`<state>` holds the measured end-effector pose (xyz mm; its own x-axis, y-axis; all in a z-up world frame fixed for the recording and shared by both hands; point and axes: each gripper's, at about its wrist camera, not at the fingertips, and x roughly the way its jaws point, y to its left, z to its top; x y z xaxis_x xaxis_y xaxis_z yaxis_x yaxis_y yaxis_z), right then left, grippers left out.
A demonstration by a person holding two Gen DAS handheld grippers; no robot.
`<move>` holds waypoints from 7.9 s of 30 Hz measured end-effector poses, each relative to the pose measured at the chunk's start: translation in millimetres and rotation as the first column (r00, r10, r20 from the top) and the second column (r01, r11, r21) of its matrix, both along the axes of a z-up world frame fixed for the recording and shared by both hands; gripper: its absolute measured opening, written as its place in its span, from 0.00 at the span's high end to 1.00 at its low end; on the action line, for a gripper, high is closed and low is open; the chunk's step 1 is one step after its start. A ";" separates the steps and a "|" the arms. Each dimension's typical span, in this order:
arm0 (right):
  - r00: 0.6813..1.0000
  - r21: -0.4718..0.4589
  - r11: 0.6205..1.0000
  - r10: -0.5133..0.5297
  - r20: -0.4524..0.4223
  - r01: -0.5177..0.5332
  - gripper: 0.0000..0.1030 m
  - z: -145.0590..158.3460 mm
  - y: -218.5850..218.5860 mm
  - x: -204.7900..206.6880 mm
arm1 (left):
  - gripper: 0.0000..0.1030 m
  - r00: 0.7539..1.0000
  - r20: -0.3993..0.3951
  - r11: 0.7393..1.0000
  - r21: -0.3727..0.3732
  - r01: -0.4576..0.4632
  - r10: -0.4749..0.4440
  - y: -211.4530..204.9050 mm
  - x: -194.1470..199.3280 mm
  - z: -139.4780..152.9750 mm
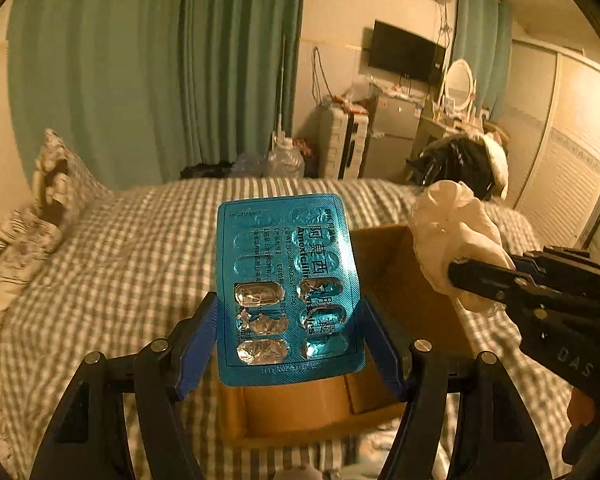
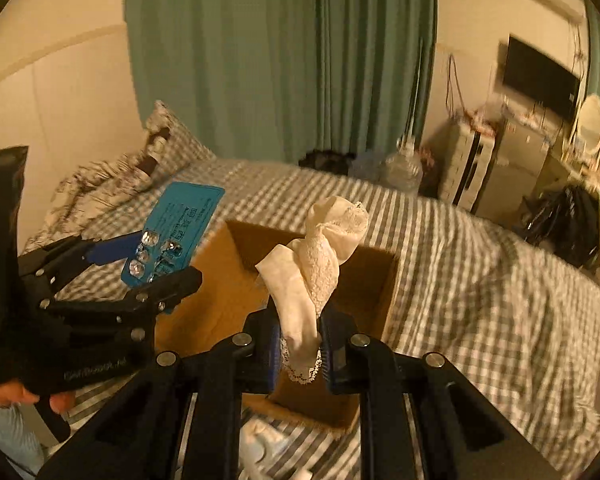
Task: Organize objects
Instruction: 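Drop the blister pack into the box with the left tool while the right tool drops the sock, then grasp the white plush toy with the left tool while the right tool grasps the toothpaste tube, then release the plush toy into the box with the left tool while the right tool releases the toothpaste, then grasp the white sock with the left tool while the right tool grasps the floss jar, then drop the sock into the box with the left tool while the right tool drops the floss jar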
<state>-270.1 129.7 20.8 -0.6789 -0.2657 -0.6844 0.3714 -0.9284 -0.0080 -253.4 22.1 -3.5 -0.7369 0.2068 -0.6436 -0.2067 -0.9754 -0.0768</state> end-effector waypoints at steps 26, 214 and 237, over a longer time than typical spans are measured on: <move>0.999 0.211 0.978 -0.001 0.041 -0.007 0.27 -27.1 36.5 128.1 | 0.09 0.985 -0.006 0.972 -0.163 -0.172 0.173 -28.7 123.5 -16.2; 0.999 0.039 0.999 0.017 0.045 -0.018 0.36 -57.3 15.3 166.3 | 0.55 0.988 0.147 0.988 -0.154 -0.029 0.052 15.8 166.6 -78.3; 0.993 0.020 1.000 0.022 -0.112 -0.020 0.37 36.5 8.8 79.4 | 0.55 0.995 -0.102 0.990 -0.142 -0.019 0.005 26.5 72.4 38.7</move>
<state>-190.6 138.4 57.3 -0.7461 -0.2686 -0.6092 0.3868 -0.9196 -0.0682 -181.0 48.7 35.2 -0.8018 0.1090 -0.5876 -0.1945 -0.9773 0.0840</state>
